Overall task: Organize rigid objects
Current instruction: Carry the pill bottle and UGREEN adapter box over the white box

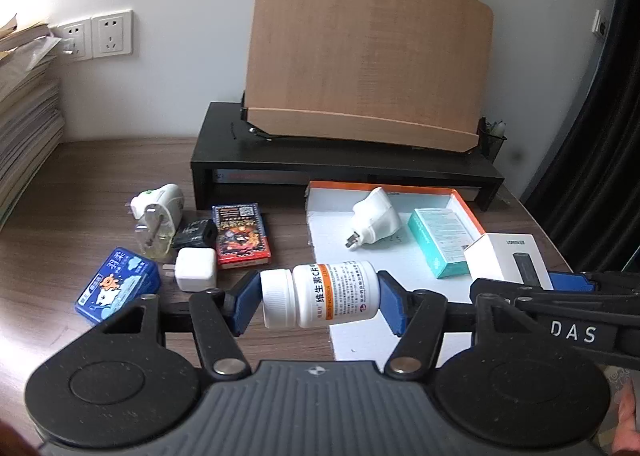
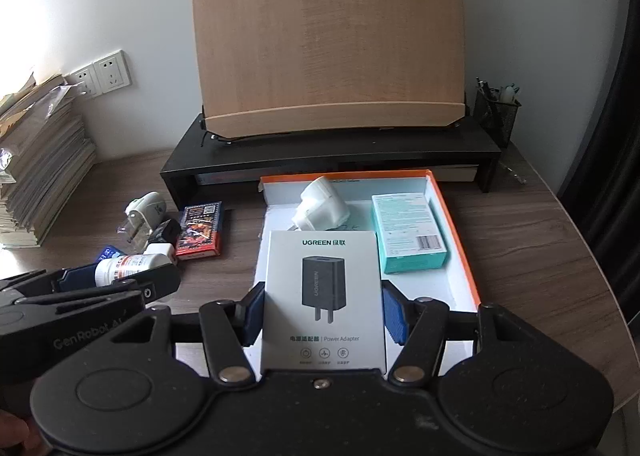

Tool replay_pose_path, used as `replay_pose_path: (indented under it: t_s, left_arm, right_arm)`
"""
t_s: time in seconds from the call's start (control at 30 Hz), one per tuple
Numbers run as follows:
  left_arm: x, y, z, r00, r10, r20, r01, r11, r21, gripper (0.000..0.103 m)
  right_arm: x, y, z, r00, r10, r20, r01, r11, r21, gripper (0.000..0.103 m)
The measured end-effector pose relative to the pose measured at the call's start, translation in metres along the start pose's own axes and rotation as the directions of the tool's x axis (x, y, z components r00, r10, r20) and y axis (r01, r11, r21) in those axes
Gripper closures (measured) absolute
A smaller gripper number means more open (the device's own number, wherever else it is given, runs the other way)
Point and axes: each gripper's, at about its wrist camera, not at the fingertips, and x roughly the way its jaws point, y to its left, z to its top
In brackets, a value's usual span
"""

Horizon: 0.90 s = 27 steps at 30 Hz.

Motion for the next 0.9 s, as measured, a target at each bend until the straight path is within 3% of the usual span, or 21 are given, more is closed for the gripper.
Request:
replay_pose_path:
  t_s: [0.53,0.9]
  left_arm:
    - [0.035,-0.046,0.001,0.999,-0.028,-0.027,0.029,0.999,0.036,0.040]
    - [0.050,-0.068,-0.005,0.999,-0.022,-0.048,0.023,0.999,0.038,0.040]
  right_arm:
    - [0.022,-0.063,-0.008,1.000,-0.028,-0.014,0.028,0.998,0.059,0.032]
    - [0.033,-0.083,-0.011,0.999,-0.016,-0.033,0.018,0.999,0.045,0.032]
